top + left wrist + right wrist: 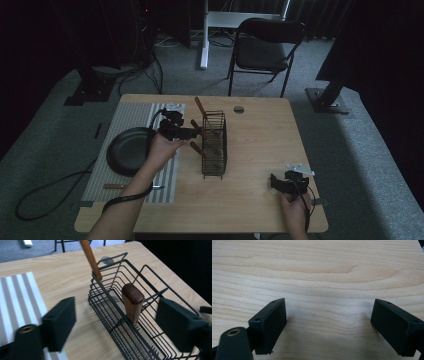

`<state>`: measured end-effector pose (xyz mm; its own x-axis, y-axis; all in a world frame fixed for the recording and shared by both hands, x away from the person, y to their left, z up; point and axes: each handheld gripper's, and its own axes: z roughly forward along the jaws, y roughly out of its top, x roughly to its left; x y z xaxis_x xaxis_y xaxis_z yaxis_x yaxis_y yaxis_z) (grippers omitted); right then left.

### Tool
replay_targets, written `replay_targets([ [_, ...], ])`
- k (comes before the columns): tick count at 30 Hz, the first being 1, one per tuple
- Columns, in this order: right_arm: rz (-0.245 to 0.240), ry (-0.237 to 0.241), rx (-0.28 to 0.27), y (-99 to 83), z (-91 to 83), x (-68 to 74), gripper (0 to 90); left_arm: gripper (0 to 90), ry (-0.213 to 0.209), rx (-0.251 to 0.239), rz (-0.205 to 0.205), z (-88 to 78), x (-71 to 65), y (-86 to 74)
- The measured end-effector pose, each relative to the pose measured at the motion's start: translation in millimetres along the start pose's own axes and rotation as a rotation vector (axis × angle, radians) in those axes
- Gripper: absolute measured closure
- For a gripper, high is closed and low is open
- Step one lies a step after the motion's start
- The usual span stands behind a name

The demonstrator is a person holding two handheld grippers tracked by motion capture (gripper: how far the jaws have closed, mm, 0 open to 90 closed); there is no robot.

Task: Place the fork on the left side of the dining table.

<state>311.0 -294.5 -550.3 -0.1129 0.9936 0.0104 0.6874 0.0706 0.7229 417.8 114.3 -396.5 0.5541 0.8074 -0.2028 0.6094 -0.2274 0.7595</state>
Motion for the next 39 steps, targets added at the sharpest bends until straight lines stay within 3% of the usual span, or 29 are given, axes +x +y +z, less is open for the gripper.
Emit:
replay_targets([
  [6, 0.000, 0.000, 0.000, 0.0, 0.0, 0.0, 12.9, 33.9, -0.068, -0.001, -0.028, 7.9, 2.4, 1.3],
  [11, 0.000, 0.000, 0.000, 0.0, 0.0, 0.0, 12.9, 34.1, -0.068, 0.023, -0.031, 17.8, 1.5, -2.9],
  [14, 0.001, 0.000, 0.001, 0.0, 0.0, 0.1, 12.9, 44.6, -0.088, 0.009, -0.045, 20.5, 1.7, -6.7],
  [16, 0.001, 0.000, 0.000, 0.0, 0.0, 0.1, 12.9, 46.6, -0.089, -0.008, -0.037, 20.7, 1.0, -8.6],
  [17, 0.000, 0.000, 0.001, 0.0, 0.0, 0.0, 12.9, 53.0, -0.095, -0.019, -0.046, 20.3, 1.2, -9.5],
  [18, 0.000, 0.000, 0.000, 0.0, 0.0, 0.0, 12.9, 54.6, -0.115, -0.038, -0.072, 20.2, 2.4, -11.4],
  [20, 0.001, 0.000, 0.000, 0.0, 0.0, 0.1, 12.9, 56.6, -0.115, -0.038, -0.072, 20.2, 2.4, -11.4],
  [22, 0.000, 0.000, 0.001, 0.0, 0.0, 0.0, 12.9, 60.8, -0.166, -0.063, -0.160, 21.0, 8.6, -16.0],
  [25, 0.000, 0.000, 0.001, 0.0, 0.0, 0.0, 12.9, 61.8, -0.154, -0.072, -0.135, 20.5, 6.3, -16.7],
  [29, 0.000, 0.000, 0.000, 0.0, 0.0, 0.0, 12.9, 74.4, -0.157, -0.070, -0.108, 19.3, 1.2, -16.2],
  [33, 0.001, 0.000, 0.001, 0.0, 0.0, 0.1, 12.9, 74.9, -0.162, -0.072, -0.100, 18.4, -0.5, -18.3],
  [39, 0.001, 0.000, 0.000, 0.0, 0.0, 0.0, 12.9, 76.4, -0.171, -0.059, -0.054, 15.0, -3.3, -16.0],
])
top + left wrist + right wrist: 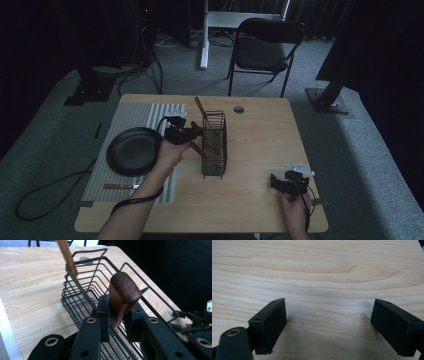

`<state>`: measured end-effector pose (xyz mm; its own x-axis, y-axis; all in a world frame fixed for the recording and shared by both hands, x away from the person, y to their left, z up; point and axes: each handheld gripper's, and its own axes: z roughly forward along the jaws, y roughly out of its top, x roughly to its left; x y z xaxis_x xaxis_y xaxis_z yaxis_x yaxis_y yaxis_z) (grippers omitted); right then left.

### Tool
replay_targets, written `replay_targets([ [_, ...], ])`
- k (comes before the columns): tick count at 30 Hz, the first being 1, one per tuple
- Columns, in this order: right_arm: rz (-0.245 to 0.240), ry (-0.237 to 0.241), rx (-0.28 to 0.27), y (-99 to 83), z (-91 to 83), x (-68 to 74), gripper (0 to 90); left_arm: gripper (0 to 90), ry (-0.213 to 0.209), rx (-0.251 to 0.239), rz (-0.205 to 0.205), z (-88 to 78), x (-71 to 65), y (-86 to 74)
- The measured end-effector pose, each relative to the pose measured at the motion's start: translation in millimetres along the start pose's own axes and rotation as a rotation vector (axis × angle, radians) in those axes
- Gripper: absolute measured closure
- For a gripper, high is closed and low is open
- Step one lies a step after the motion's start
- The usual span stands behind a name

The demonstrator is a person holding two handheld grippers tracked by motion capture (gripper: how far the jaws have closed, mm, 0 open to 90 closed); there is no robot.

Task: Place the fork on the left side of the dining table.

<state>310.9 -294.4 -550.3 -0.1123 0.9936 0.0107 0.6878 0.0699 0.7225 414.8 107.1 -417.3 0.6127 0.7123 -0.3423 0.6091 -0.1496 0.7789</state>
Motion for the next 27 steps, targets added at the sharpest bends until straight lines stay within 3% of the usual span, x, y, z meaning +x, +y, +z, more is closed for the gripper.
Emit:
replay_targets([
  [9, 0.000, 0.000, 0.000, 0.0, 0.0, 0.0, 12.9, 77.2, -0.007, -0.034, 0.032, -19.8, -9.2, 12.5],
  [16, -0.001, -0.001, -0.002, 0.0, 0.1, -0.1, 12.9, 77.4, -0.061, -0.072, 0.041, -45.7, -18.7, 26.2],
  [22, -0.001, 0.000, -0.002, 0.1, 0.1, -0.1, 12.9, 77.4, -0.068, -0.088, 0.082, -66.7, -32.2, 41.3],
  [27, 0.001, 0.000, -0.002, 0.1, 0.1, 0.0, 12.9, 77.4, -0.056, -0.123, 0.074, -83.0, -31.0, 50.9],
])
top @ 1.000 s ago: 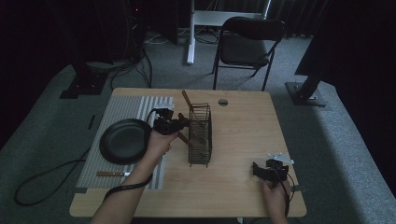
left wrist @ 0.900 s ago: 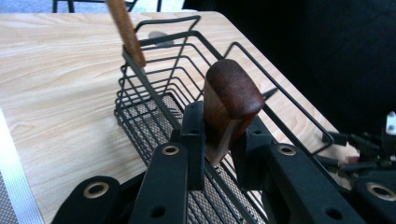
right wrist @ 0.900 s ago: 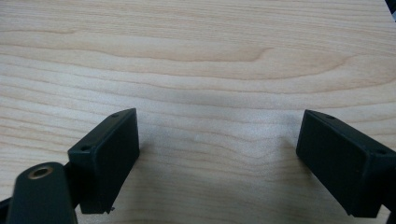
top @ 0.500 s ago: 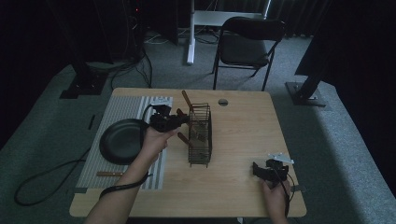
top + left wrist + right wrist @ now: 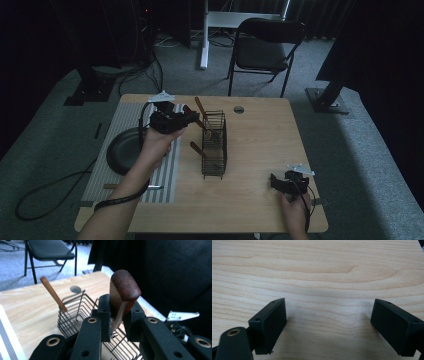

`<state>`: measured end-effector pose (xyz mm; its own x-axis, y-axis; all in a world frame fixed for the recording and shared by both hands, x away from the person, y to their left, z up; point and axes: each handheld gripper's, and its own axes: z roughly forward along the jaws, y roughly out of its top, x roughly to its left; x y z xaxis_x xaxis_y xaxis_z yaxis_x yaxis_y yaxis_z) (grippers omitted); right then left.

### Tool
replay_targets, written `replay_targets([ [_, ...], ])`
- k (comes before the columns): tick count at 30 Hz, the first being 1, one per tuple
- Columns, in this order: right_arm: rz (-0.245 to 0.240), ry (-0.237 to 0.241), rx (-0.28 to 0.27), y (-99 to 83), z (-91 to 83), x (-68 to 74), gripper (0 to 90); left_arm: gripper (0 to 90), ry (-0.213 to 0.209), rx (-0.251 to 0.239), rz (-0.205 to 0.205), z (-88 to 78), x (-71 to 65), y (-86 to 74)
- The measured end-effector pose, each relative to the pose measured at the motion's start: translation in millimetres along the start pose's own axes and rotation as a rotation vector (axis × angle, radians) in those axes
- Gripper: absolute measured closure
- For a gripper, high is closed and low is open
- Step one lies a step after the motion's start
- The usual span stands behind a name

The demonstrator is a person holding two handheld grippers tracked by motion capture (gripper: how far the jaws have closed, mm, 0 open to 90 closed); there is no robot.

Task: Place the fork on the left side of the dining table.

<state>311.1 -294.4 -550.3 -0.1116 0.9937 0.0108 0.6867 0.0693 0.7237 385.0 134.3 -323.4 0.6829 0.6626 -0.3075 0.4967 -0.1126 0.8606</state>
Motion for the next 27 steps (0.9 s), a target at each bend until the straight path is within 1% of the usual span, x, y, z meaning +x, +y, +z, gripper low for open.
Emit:
replay_targets([
  [1, 0.000, 0.000, 0.000, 0.0, 0.0, 0.0, 12.9, 77.4, 0.015, -0.004, 0.007, -3.3, 0.8, 2.2],
  [3, 0.000, 0.000, 0.000, 0.0, 0.0, 0.0, 12.9, 77.4, 0.014, -0.023, -0.007, -10.7, 5.0, 7.5],
  [4, 0.000, 0.000, 0.000, 0.0, 0.0, 0.0, 12.9, 77.4, 0.027, -0.032, -0.008, -14.2, 6.5, 9.9],
  [7, 0.000, 0.000, 0.000, 0.0, 0.0, 0.0, 12.9, 77.4, 0.045, -0.052, -0.013, -24.0, 11.9, 16.1],
  [9, 0.000, 0.000, 0.000, 0.0, 0.0, 0.0, 12.9, 77.4, 0.063, -0.052, -0.014, -29.0, 14.9, 18.2],
  [11, 0.000, 0.000, 0.000, 0.0, 0.0, 0.0, 12.9, 77.4, 0.087, -0.044, -0.014, -32.3, 17.0, 18.3],
  [12, 0.000, 0.000, 0.000, 0.0, 0.0, 0.0, 12.9, 77.4, 0.087, -0.044, -0.014, -32.3, 17.0, 18.3],
  [13, 0.000, 0.000, 0.000, 0.0, 0.0, 0.0, 12.9, 77.4, 0.105, -0.047, -0.021, -35.2, 21.2, 17.6],
  [15, 0.001, 0.000, 0.000, 0.0, 0.0, 0.1, 12.9, 77.4, 0.101, -0.055, -0.041, -38.3, 26.9, 17.2],
  [16, 0.000, 0.000, 0.000, 0.0, 0.0, 0.0, 12.9, 77.4, 0.112, -0.058, -0.045, -41.2, 30.8, 17.2],
  [17, 0.000, 0.000, 0.000, 0.0, 0.0, 0.0, 12.9, 77.4, 0.116, -0.058, -0.045, -42.3, 32.0, 17.2],
  [19, 0.000, 0.000, 0.000, 0.0, 0.0, 0.0, 12.9, 77.4, 0.124, -0.067, -0.060, -46.5, 38.1, 16.7],
  [21, 0.000, 0.000, 0.000, 0.0, 0.0, 0.0, 12.9, 77.4, 0.141, -0.071, -0.061, -49.6, 43.0, 15.6],
  [22, 0.000, 0.000, 0.000, 0.0, 0.0, 0.0, 12.9, 77.4, 0.150, -0.071, -0.068, -51.0, 45.9, 14.9],
  [24, 0.000, 0.000, 0.000, 0.0, 0.0, 0.0, 12.9, 77.4, 0.156, -0.068, -0.090, -54.0, 52.6, 13.0],
  [27, -0.001, 0.000, 0.000, 0.0, 0.0, -0.1, 12.9, 77.4, 0.187, -0.055, -0.099, -58.0, 63.3, 9.1],
])
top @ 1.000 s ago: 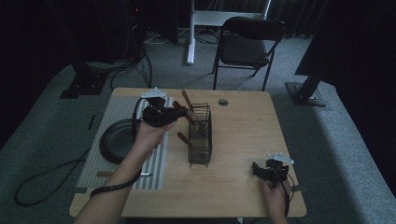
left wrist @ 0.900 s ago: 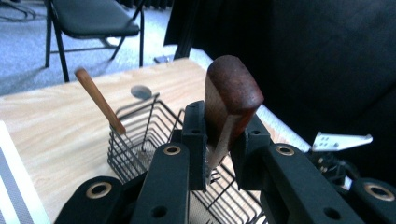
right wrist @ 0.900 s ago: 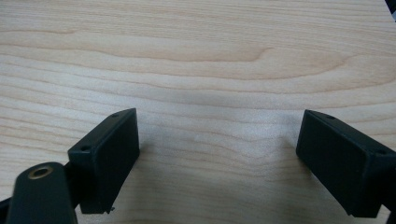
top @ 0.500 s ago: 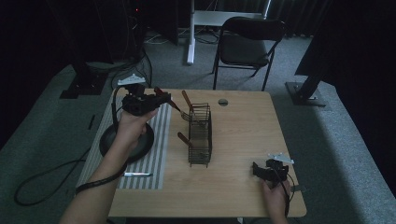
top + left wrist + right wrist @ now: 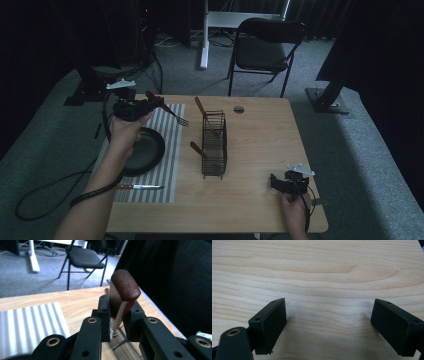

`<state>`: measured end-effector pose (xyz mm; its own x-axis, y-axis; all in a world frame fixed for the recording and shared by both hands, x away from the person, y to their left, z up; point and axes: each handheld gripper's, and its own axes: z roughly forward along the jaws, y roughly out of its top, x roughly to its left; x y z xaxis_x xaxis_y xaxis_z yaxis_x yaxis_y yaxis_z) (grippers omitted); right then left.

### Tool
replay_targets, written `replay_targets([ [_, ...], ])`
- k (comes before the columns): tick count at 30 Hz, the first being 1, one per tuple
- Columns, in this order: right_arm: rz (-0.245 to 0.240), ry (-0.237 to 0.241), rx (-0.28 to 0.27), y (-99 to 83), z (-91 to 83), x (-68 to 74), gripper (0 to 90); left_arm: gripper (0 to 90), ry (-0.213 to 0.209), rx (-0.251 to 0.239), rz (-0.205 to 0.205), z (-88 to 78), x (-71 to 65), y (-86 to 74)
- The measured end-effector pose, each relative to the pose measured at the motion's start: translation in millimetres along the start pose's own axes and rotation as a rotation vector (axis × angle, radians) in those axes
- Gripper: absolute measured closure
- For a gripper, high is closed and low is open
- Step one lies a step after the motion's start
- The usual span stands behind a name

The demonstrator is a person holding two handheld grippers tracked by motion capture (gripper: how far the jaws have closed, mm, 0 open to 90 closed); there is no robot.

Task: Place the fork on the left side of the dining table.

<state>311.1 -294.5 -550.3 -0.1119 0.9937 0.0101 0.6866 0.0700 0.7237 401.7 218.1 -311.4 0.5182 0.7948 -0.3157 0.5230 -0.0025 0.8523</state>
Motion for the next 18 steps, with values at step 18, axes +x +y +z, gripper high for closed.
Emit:
replay_targets([
  [18, 0.001, 0.000, 0.002, -0.1, -0.1, 0.2, 12.9, 77.4, 0.107, 0.010, -0.073, 6.1, 65.8, -25.9],
])
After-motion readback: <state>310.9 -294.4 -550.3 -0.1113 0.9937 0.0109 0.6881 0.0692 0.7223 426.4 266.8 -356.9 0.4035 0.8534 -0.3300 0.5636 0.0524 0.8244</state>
